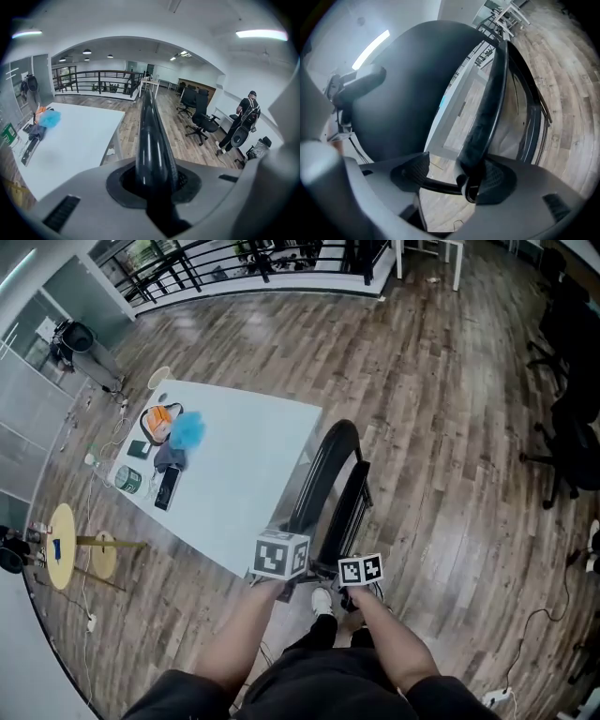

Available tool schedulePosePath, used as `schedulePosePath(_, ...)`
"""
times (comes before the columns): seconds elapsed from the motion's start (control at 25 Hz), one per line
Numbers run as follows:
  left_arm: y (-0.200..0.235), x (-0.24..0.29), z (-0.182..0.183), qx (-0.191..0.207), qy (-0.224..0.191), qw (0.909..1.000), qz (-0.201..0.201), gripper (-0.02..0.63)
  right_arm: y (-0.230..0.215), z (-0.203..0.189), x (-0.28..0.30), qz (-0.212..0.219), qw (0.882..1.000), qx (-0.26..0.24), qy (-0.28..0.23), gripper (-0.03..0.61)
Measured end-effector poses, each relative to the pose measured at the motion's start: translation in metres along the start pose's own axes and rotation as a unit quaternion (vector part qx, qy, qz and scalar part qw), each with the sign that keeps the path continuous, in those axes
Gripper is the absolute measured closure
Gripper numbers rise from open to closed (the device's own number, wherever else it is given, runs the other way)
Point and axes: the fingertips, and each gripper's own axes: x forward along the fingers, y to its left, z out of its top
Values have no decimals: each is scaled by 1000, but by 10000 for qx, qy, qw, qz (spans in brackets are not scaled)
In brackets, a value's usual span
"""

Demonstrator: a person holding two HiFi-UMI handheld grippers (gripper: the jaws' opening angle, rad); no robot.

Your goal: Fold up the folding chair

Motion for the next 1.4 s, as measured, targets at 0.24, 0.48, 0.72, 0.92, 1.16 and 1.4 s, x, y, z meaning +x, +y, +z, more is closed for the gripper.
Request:
schedulePosePath(0.24,58,-1,0,51,-1,10000,-81,543,8,12,54,-381,9986,-173,335,290)
schedulePosePath(0.48,121,-3,-10,-194,62,9993,-298,541,18,15,102,-560,9961,-208,651,290)
schedulePosePath(0.72,169,-4,-8,-162,-10,9995,-270,532,25,24,140,-672,9940,-217,841,290)
schedulePosePath(0.92,179,-4,-9,-10,-58,9998,-182,528,21,26,151,-929,9904,-370,953,290)
schedulePosePath(1.16,181,-20,-2,342,-534,9980,-14,484,19,26,141,-1111,9877,-709,838,290)
schedulePosePath(1.4,191,-84,-25,500,-1324,9883,562,365,18,61,56,-2045,9694,-1235,-564,290)
